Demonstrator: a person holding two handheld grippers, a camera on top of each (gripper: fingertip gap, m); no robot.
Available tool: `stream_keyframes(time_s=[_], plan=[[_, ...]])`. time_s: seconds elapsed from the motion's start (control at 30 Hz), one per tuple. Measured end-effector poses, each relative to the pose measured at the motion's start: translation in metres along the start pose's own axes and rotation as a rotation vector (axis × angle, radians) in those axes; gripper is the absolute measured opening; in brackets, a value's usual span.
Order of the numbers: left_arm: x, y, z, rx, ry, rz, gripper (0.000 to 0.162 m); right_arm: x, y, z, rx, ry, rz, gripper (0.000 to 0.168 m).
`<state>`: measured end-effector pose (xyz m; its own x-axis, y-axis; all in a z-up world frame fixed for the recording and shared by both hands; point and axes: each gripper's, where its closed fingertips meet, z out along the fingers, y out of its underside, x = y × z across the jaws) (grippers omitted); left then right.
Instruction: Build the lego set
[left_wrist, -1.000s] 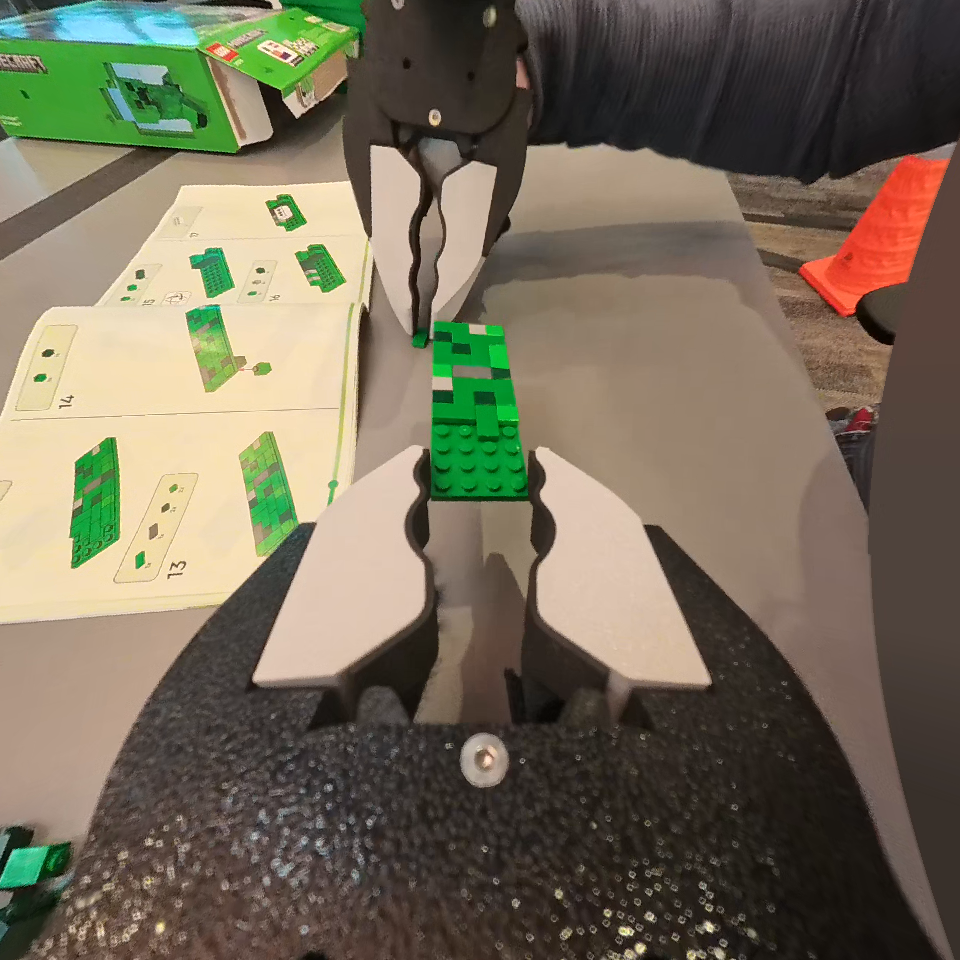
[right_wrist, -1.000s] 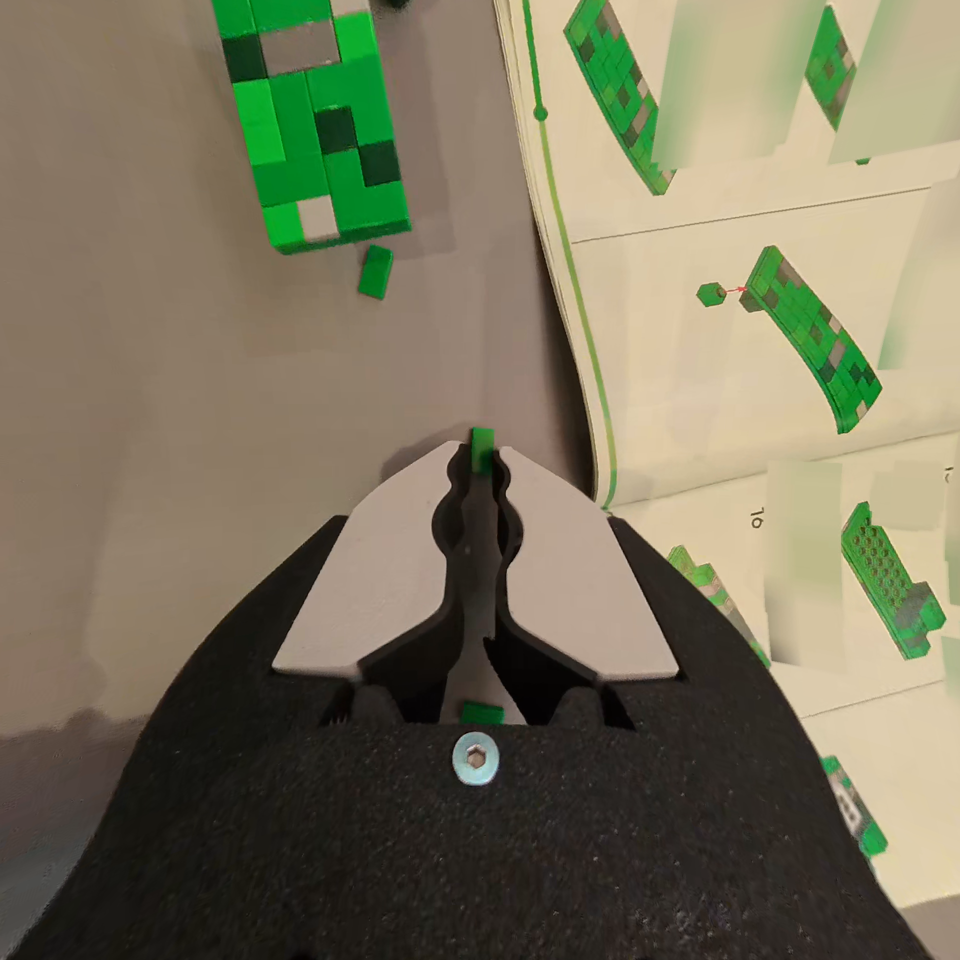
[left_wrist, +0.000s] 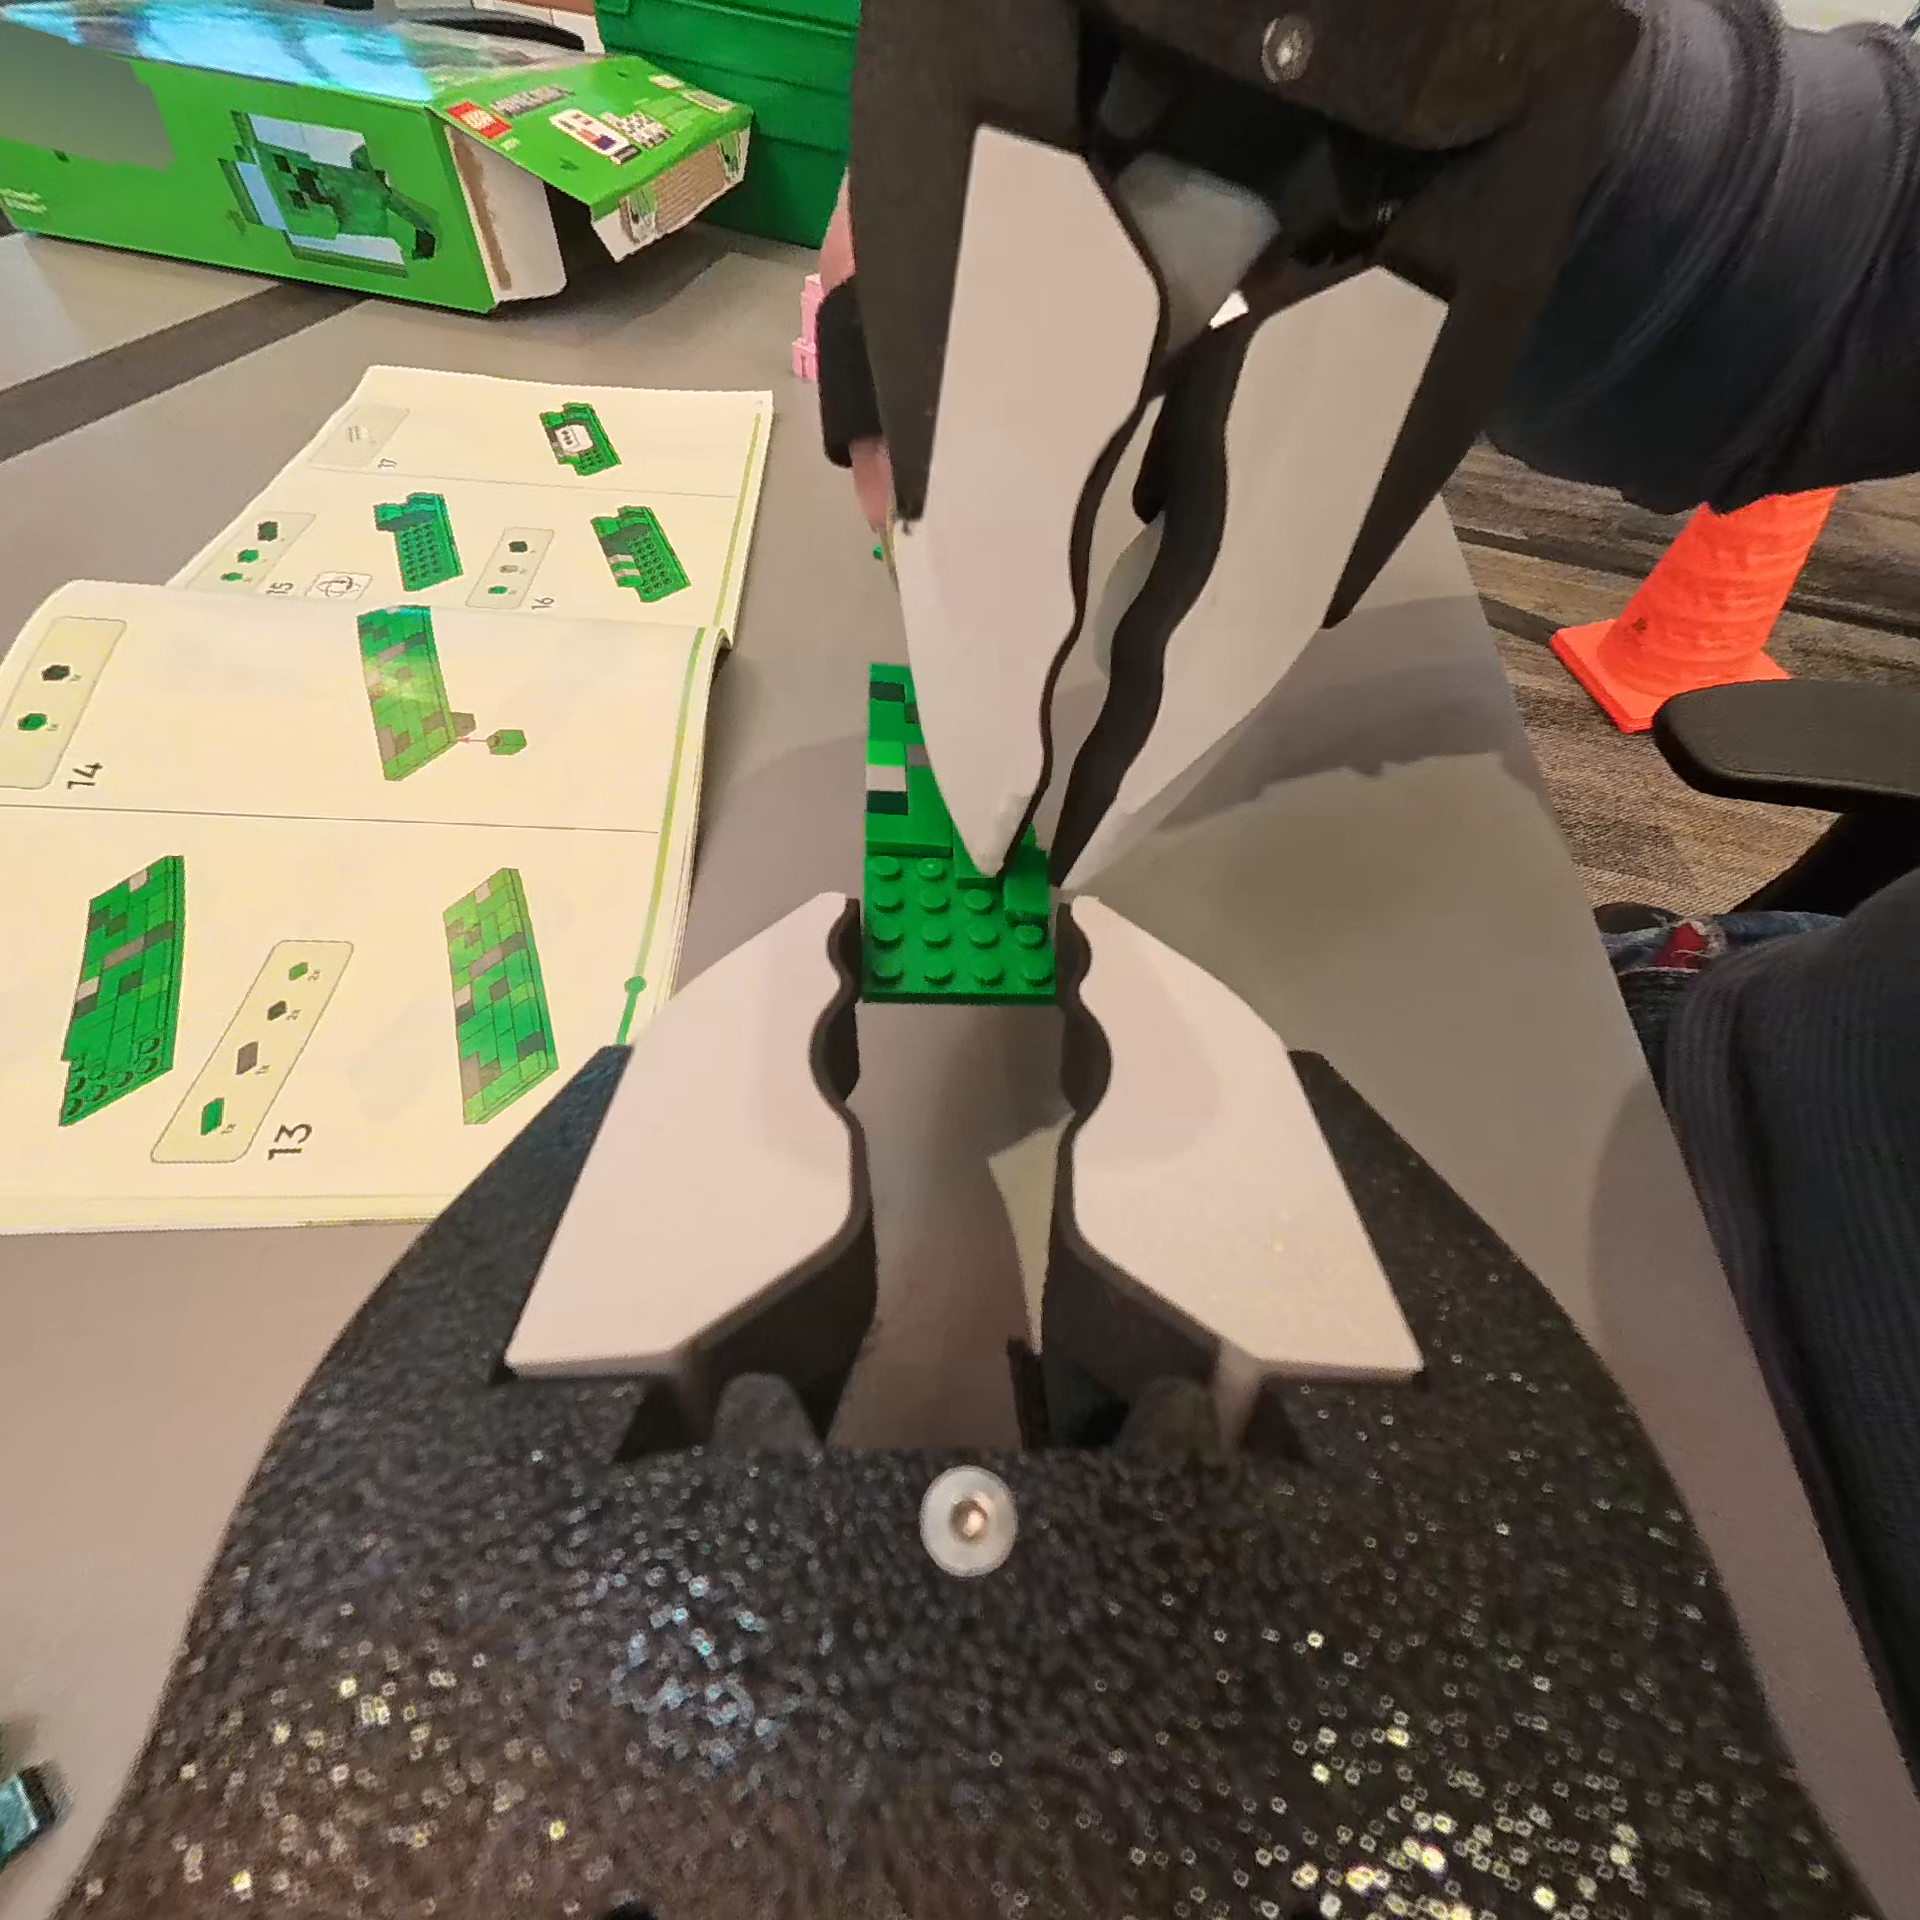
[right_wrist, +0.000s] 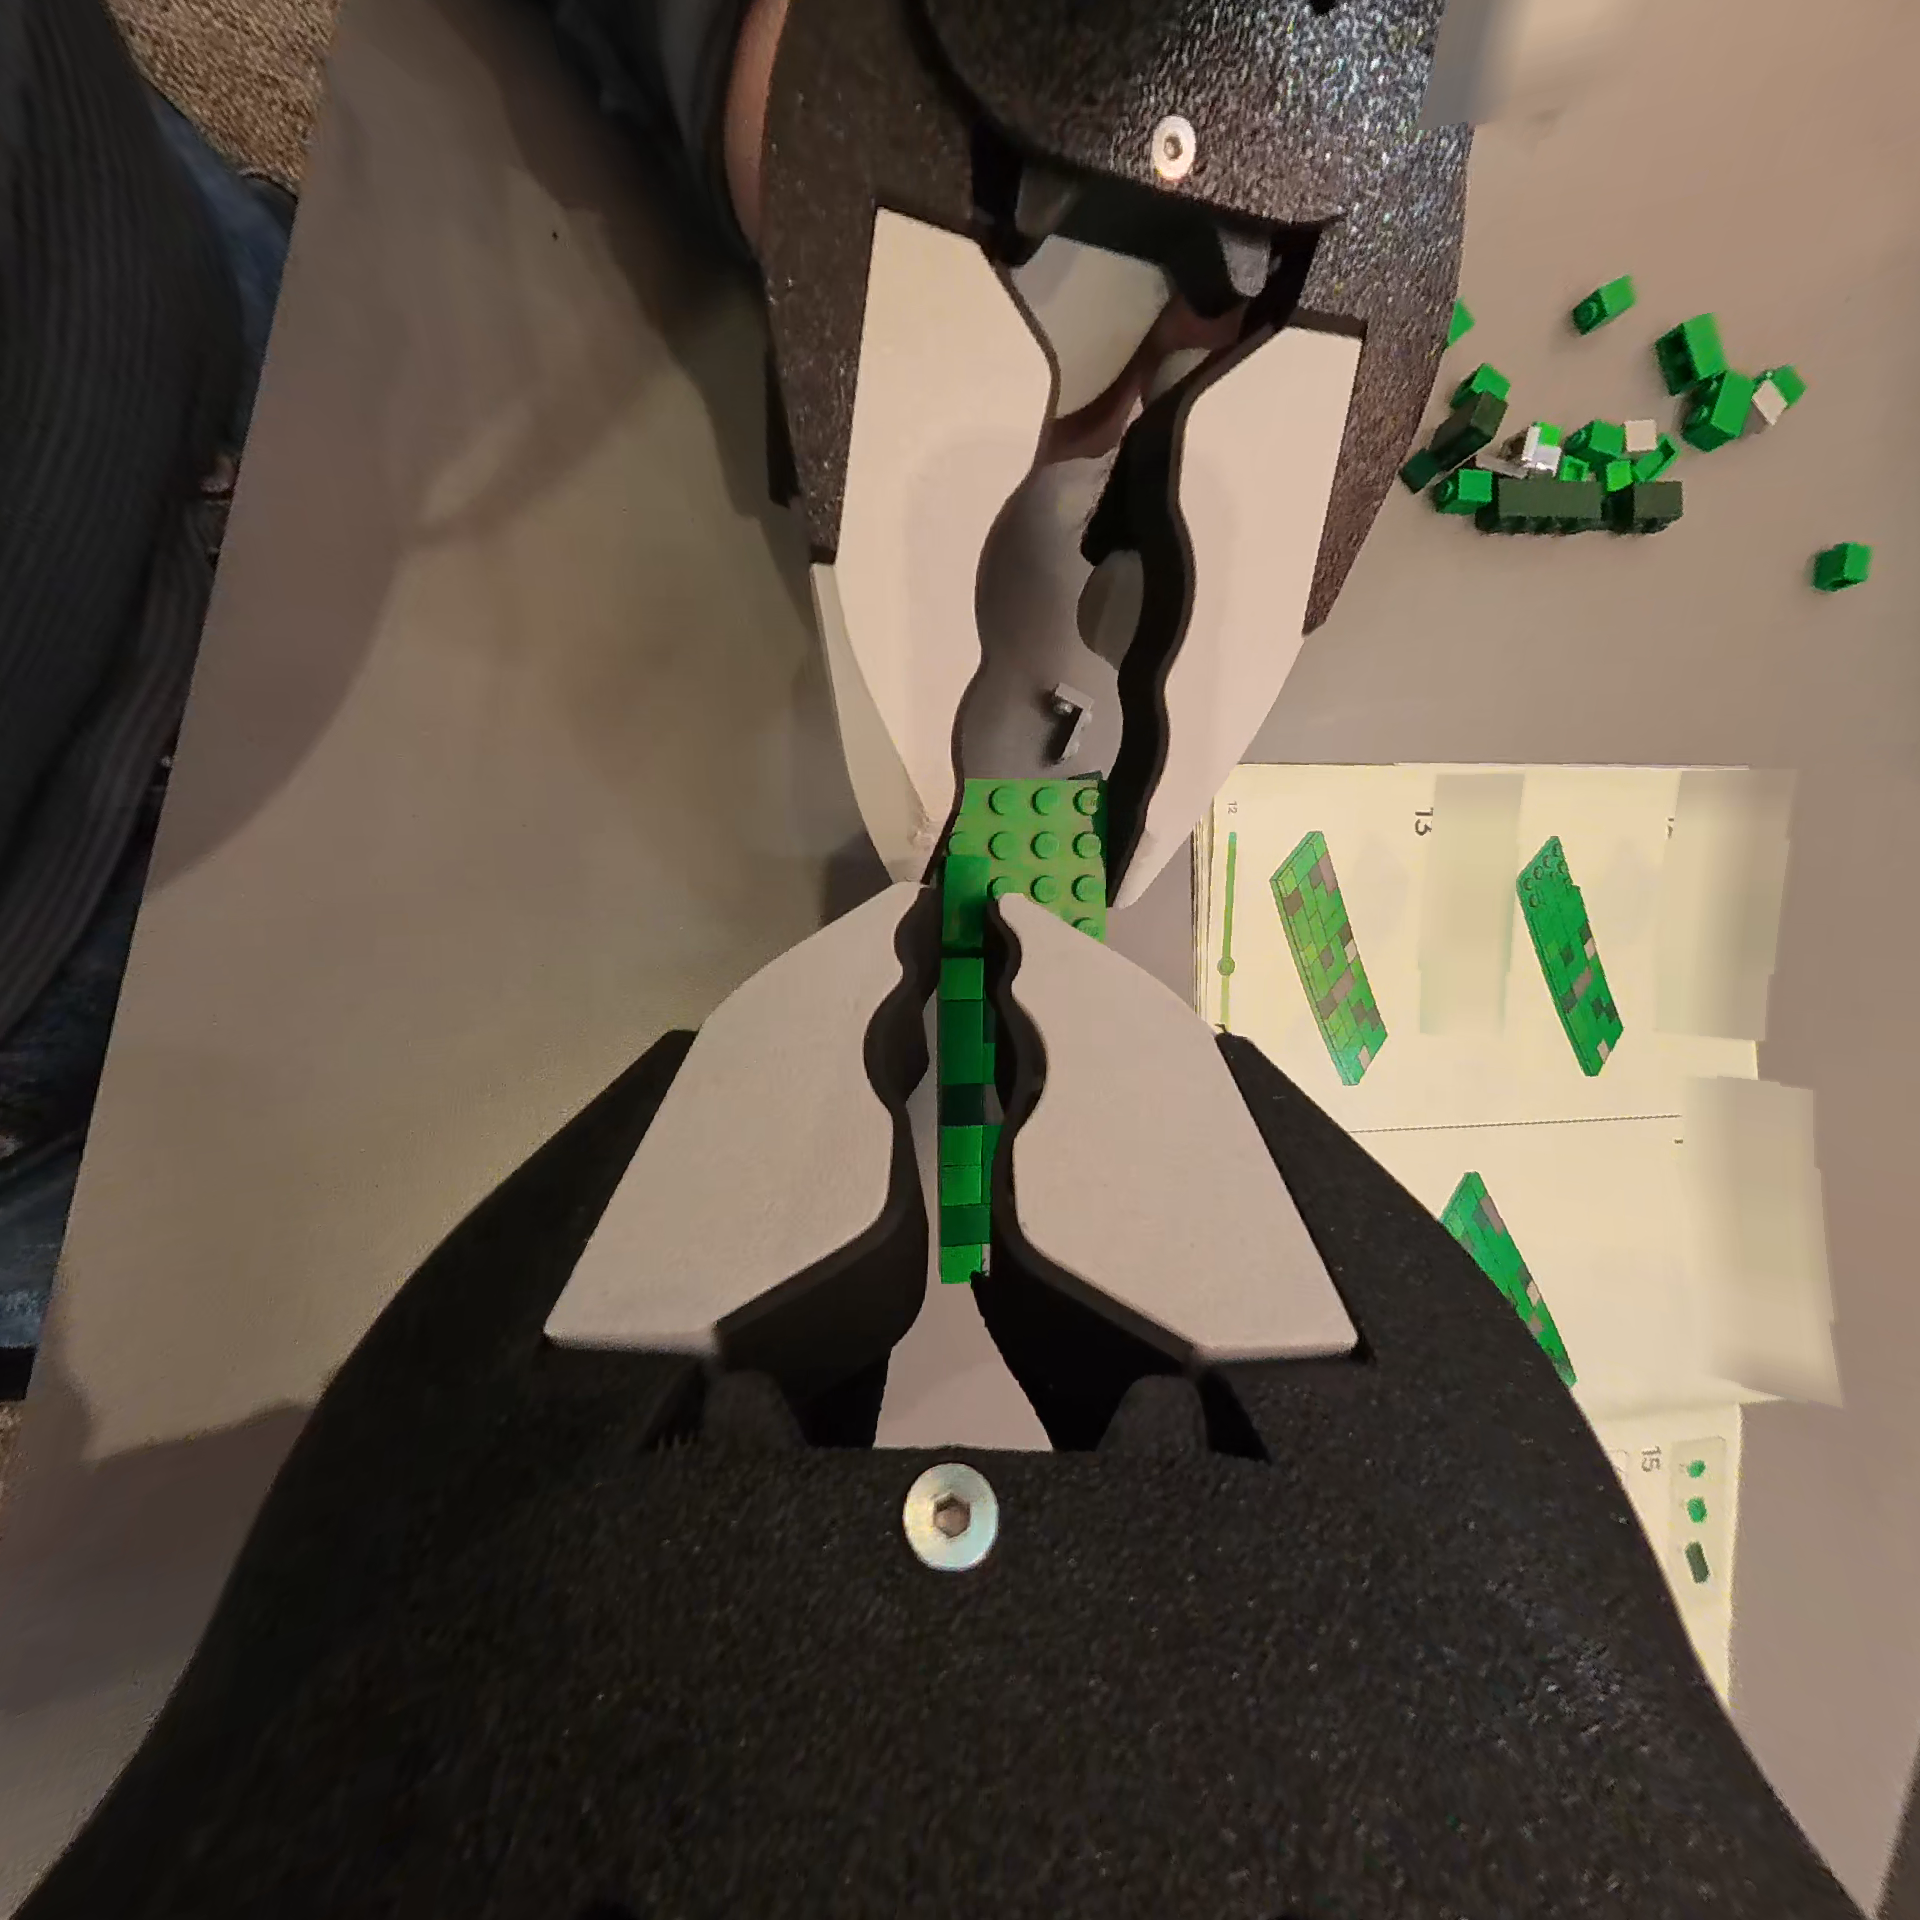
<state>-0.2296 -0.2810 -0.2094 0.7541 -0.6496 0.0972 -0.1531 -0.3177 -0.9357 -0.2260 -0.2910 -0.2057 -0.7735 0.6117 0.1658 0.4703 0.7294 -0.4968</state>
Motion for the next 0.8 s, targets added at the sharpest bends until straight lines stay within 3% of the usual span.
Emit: stream_keyframes(time_s=[0.63, 0.8], plan=[[0.000, -0.003, 0.000, 0.019, 0.008, -0.014, 0.035, 0.003, 0.002, -0.006, -0.018, 0.065, -0.015, 0.016], [-0.010, -0.005, -0.003, 0.048, -0.038, -0.071, 0.035, 0.016, 0.000, -0.020, 0.029, 0.272, -0.029, 0.024]])
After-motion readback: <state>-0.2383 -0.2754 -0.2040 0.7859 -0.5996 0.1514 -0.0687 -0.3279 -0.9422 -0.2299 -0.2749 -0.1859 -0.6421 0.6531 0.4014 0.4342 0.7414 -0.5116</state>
